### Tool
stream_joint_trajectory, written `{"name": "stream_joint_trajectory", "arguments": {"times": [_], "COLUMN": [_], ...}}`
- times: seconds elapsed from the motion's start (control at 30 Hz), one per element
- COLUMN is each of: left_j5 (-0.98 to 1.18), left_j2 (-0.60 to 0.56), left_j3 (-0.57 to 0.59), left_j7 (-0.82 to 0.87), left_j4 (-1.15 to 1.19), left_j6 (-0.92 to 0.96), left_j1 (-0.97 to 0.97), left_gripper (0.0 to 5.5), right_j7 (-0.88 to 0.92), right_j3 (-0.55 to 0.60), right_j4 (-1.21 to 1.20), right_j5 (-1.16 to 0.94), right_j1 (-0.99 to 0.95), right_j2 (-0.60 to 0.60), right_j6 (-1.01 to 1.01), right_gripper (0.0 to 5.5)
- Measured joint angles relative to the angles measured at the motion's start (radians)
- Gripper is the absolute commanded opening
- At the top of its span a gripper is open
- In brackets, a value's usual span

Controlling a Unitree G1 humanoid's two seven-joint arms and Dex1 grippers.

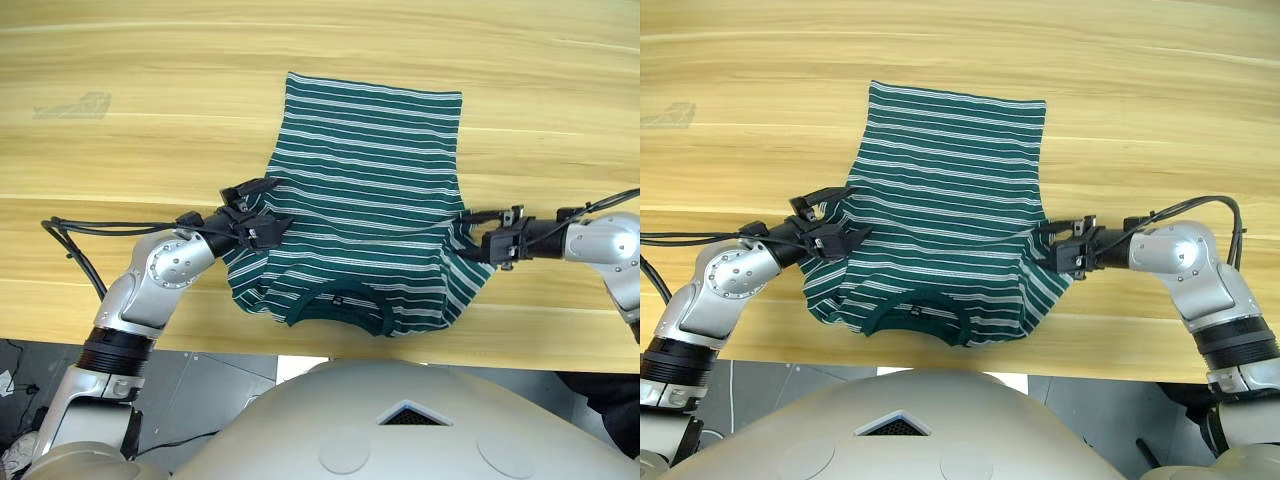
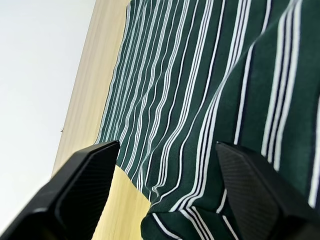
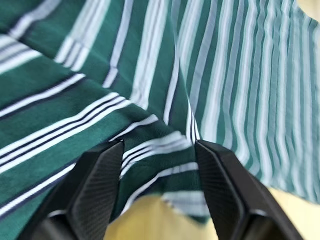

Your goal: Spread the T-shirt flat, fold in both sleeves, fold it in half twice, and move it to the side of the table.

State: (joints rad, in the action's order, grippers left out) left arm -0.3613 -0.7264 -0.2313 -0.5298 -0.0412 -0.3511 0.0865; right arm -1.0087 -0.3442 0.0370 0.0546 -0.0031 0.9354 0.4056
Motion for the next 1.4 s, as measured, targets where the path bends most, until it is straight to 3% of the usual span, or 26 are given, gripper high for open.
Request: {"name": "stream_joint_trajectory", "arguments": {"times": [0.67,0.97,1.4], "left_j5": [0.005,-0.002,-0.006], "left_j2": [-0.01,0.019,0.003], "left_j3": [0.046,-0.008,-0.005], "left_j7": [0.002,0.011,0.05], "left_j4": [0.009,0.0,-0.001], "left_j6": [-0.001,-0.022,-0.063], "left_j1": [0.01,0.055,0.115], "left_gripper": [3.58,3.58,3.58], "right_j7": [-0.063,0.189,0.3], "right_j3": [0.202,0.278,0.342], "right_j4": [0.0,0.046,0.037], "right_j5": [-0.16,-0.143,-0.125], "right_j1": [-0.092,-0.242,-0.292], "right_j2": [-0.008,-0.197,-0.245], "right_j6": [-0.1,-0.074,-0.075], "right_gripper": [2.65,2.65,2.65]}}
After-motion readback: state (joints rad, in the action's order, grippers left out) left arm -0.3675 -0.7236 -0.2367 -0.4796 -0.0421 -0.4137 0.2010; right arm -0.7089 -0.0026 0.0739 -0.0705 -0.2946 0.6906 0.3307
